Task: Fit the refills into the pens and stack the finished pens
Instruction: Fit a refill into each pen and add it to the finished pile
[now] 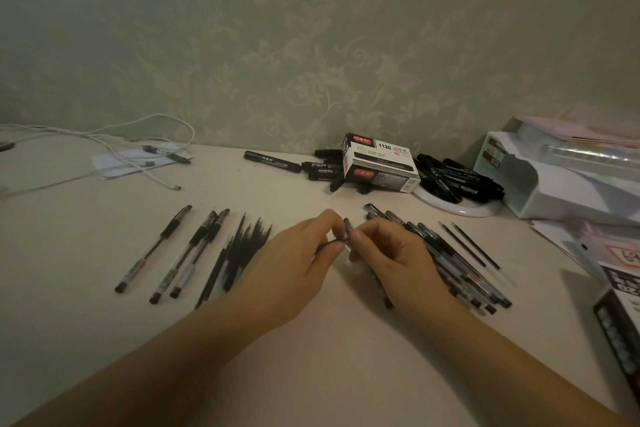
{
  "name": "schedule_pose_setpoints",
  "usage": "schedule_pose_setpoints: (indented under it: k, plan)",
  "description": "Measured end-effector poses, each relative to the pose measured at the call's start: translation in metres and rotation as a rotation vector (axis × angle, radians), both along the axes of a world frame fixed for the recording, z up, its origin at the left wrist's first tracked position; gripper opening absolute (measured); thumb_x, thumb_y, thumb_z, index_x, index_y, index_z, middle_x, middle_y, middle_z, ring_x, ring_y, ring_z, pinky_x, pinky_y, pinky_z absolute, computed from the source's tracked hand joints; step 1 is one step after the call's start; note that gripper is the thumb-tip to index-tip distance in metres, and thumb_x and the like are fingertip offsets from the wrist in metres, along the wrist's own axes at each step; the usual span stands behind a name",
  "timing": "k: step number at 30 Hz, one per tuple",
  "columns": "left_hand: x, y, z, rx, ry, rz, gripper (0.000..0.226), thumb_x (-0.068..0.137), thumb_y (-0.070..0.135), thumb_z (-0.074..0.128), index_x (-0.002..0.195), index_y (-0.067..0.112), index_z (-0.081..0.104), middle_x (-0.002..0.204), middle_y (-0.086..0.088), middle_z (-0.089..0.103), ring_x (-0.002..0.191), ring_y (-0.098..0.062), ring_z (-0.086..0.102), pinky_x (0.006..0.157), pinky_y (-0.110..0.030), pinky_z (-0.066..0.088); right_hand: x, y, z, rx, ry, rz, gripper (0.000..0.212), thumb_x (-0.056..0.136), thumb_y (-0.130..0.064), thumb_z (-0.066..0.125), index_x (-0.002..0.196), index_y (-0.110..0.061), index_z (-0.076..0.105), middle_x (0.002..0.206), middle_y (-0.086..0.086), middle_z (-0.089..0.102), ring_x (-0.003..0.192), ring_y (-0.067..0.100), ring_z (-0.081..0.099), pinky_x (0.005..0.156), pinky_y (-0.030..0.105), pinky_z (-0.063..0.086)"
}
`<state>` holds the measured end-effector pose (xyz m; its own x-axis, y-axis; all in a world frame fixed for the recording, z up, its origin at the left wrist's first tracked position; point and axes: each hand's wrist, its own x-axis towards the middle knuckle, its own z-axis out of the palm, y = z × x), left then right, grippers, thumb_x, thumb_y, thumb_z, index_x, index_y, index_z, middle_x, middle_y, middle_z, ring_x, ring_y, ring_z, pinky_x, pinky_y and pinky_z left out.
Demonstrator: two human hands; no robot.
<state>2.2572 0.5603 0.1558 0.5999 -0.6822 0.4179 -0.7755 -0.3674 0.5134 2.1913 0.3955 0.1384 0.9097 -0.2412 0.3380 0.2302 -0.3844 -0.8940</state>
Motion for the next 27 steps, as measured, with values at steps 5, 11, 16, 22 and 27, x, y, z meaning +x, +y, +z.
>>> schedule_pose_setpoints:
  k: [5, 11, 16, 22, 27]
  plan:
    - [-0.001, 0.000, 0.001, -0.043, 0.076, -0.005, 0.008, 0.099, 0.034, 0.043, 0.105, 0.034, 0.049, 0.075, 0.008, 0.055, 0.061, 0.004, 0.049, 0.052, -0.012, 0.034, 0.000, -0.002, 0.000, 0.026, -0.019, 0.024, 0.014, 0.095, -0.024, 0.064, 0.094, -0.037, 0.069, 0.087, -0.005, 0.071, 0.077, 0.007, 0.064, 0.067, 0.017, 0.048]
    - [-0.003, 0.000, 0.000, -0.103, 0.127, -0.032, 0.009, 0.099, 0.029, 0.047, 0.105, 0.029, 0.054, 0.064, 0.013, 0.051, 0.058, 0.010, 0.052, 0.054, -0.005, 0.037, -0.001, 0.000, 0.003, 0.058, -0.023, 0.000, 0.016, 0.087, -0.047, 0.063, 0.097, -0.038, 0.069, 0.091, -0.005, 0.071, 0.078, 0.008, 0.065, 0.069, 0.018, 0.051]
    - [0.000, 0.000, -0.002, -0.081, 0.123, -0.028, 0.010, 0.099, 0.033, 0.045, 0.106, 0.039, 0.048, 0.072, 0.008, 0.055, 0.055, 0.003, 0.051, 0.051, -0.011, 0.038, 0.002, -0.003, 0.001, 0.093, -0.027, -0.024, 0.006, 0.091, -0.029, 0.066, 0.088, -0.032, 0.071, 0.082, -0.003, 0.072, 0.070, 0.004, 0.064, 0.062, 0.013, 0.048]
    - [0.005, 0.000, -0.003, -0.073, 0.114, 0.029, 0.017, 0.100, 0.031, 0.041, 0.111, 0.040, 0.050, 0.072, 0.008, 0.054, 0.057, 0.005, 0.050, 0.050, -0.011, 0.038, 0.002, -0.005, 0.005, -0.030, -0.087, -0.215, 0.011, 0.092, -0.023, 0.067, 0.089, -0.033, 0.069, 0.086, -0.015, 0.070, 0.081, 0.001, 0.065, 0.072, 0.012, 0.050]
    - [0.010, 0.002, -0.005, -0.096, 0.145, 0.104, 0.016, 0.100, 0.030, 0.042, 0.109, 0.040, 0.052, 0.072, 0.004, 0.056, 0.054, 0.000, 0.048, 0.047, -0.015, 0.038, 0.000, -0.001, 0.005, -0.539, -0.057, -0.193, 0.006, 0.088, -0.020, 0.071, 0.092, -0.025, 0.074, 0.086, -0.017, 0.063, 0.082, -0.001, 0.052, 0.074, 0.010, 0.036]
